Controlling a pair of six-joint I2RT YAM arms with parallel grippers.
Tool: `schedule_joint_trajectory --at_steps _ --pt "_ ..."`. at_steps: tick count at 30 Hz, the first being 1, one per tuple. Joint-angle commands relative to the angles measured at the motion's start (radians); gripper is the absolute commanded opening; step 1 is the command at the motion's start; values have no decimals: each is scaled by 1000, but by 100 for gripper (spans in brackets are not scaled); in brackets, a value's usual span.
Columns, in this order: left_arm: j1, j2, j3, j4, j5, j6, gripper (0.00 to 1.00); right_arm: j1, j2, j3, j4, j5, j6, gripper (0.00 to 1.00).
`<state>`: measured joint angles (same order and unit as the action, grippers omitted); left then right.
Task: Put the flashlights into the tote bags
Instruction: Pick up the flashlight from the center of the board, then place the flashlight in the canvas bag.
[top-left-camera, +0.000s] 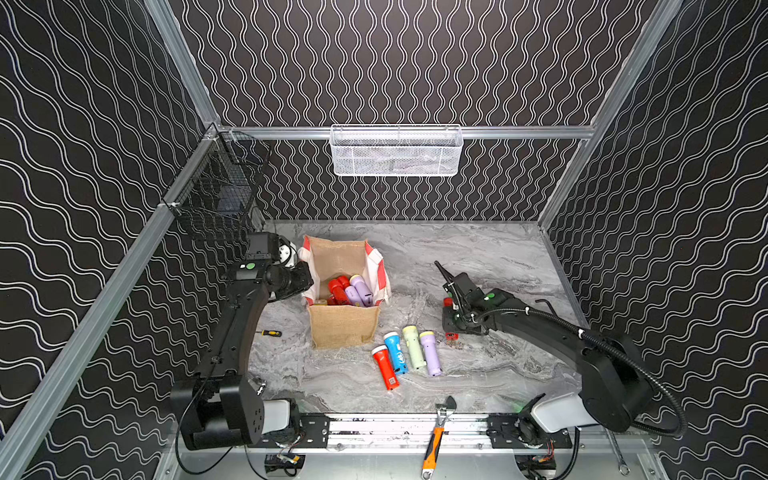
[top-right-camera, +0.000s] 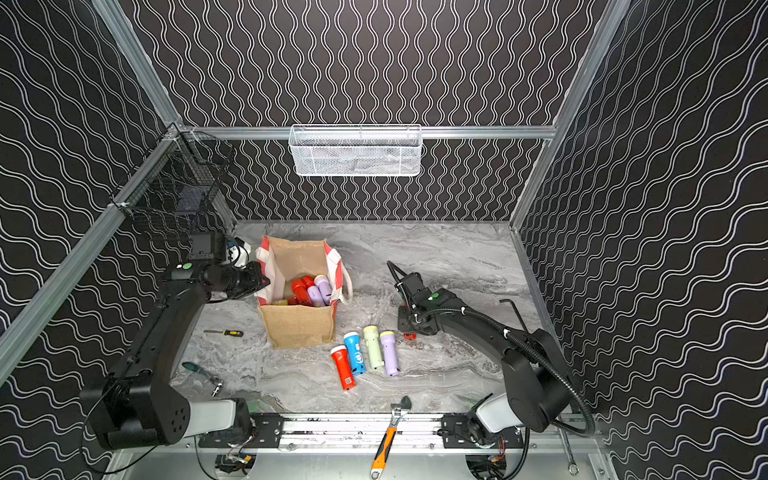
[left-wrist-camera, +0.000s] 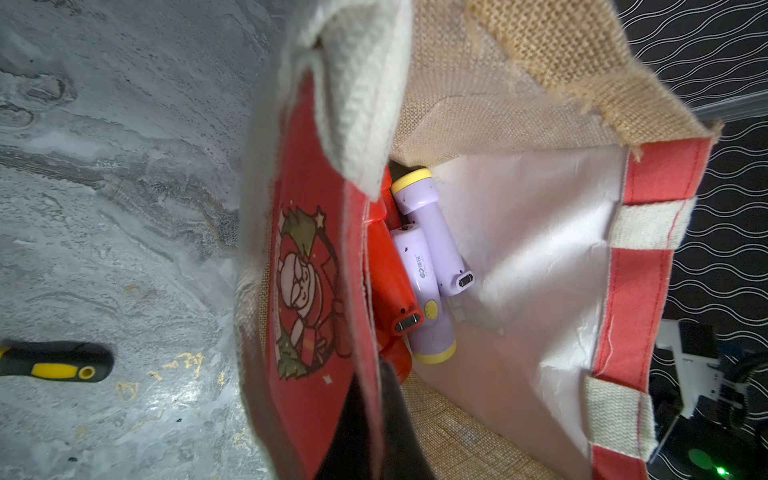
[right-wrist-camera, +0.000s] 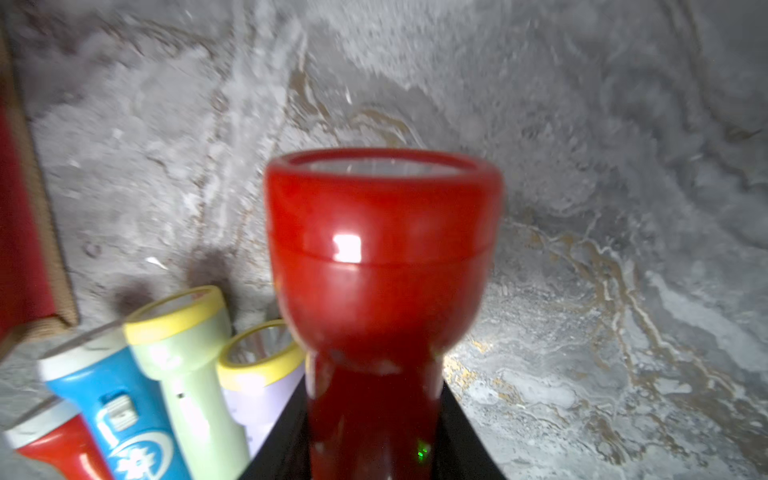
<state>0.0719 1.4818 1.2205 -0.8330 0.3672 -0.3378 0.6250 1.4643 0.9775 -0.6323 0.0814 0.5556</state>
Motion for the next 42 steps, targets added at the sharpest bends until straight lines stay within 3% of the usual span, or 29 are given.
schedule_joint_trajectory --at_steps 1,6,11,16,24,31,42 --pt "3 5 2 23 -2 6 3 -1 -31 73 -51 -2 -19 26" --pt "2 13 9 25 5 5 3 -1 -66 260 -23 -111 -42 27" --pt "2 17 8 26 9 5 3 25 4 467 46 -249 -24 28" --pt "2 12 4 29 14 5 3 103 138 640 151 -314 -7 28" --pt "3 8 0 32 27 5 3 219 427 993 84 -376 -42 28" --pt "2 7 2 30 35 10 3 273 585 1012 113 -447 -17 28" --pt "2 8 -3 33 42 8 2 299 715 952 75 -479 -4 28"
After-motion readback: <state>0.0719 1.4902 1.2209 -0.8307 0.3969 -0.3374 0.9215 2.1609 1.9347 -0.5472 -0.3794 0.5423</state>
